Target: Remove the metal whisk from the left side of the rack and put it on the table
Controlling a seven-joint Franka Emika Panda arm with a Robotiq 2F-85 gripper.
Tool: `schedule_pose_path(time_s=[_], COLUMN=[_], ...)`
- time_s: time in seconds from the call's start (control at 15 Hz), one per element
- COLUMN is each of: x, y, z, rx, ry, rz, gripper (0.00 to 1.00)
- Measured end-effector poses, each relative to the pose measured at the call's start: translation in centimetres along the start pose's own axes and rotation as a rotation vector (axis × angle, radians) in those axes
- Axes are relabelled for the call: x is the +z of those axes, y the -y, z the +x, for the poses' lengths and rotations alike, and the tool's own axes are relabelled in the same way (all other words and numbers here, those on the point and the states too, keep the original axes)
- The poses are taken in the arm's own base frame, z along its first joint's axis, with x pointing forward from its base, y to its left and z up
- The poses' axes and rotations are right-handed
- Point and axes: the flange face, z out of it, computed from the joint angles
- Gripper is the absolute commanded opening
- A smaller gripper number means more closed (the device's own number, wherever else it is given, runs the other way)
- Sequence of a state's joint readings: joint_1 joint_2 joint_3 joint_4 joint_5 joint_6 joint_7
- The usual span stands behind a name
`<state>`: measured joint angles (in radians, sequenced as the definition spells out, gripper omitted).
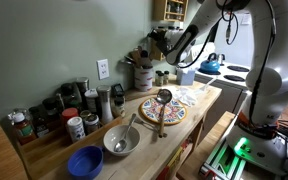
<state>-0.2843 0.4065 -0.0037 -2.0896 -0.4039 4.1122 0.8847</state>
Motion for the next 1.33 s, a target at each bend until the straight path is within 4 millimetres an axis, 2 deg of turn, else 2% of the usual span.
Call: schedule_pose_path(time_s=[1.33], x=[-3.3], y=[-0.2], z=[1.7], rx=[0.015], ry=[0.033], rz=[0.001], gripper=[0.02])
